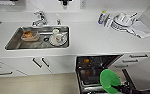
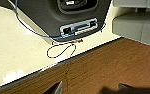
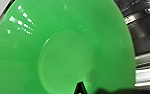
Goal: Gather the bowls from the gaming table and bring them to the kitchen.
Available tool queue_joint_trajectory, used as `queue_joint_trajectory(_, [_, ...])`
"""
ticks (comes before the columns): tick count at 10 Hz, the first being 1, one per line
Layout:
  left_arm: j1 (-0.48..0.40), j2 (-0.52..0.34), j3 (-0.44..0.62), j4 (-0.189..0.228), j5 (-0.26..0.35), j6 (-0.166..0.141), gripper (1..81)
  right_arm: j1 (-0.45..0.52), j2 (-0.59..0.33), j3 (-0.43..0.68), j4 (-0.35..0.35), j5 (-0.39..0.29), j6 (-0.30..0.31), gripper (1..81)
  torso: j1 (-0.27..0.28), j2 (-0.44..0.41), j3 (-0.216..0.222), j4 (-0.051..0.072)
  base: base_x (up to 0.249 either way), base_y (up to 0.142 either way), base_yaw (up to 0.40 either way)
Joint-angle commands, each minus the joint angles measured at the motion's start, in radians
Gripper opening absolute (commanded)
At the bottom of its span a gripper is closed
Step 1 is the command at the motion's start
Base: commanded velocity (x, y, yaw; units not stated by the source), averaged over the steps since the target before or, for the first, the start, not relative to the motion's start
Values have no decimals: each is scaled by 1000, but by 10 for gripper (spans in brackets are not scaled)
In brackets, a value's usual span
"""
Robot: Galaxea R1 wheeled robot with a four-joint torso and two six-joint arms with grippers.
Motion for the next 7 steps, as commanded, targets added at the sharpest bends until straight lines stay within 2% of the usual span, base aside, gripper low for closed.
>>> queue_joint_trajectory(1, [87,129,-163,14,53,5,811,99,31,-87,20,-62,18,10,0,0,0,0,0,0,0])
queue_joint_trajectory(6, [99,149,-168,14,62,5,811,181,75,-108,24,-82,72,10,0,0,0,0,0,0,0])
queue_joint_trajectory(7, [97,149,-168,14,62,5,811,201,68,-104,26,-83,98,10,0,0,0,0,0,0,0])
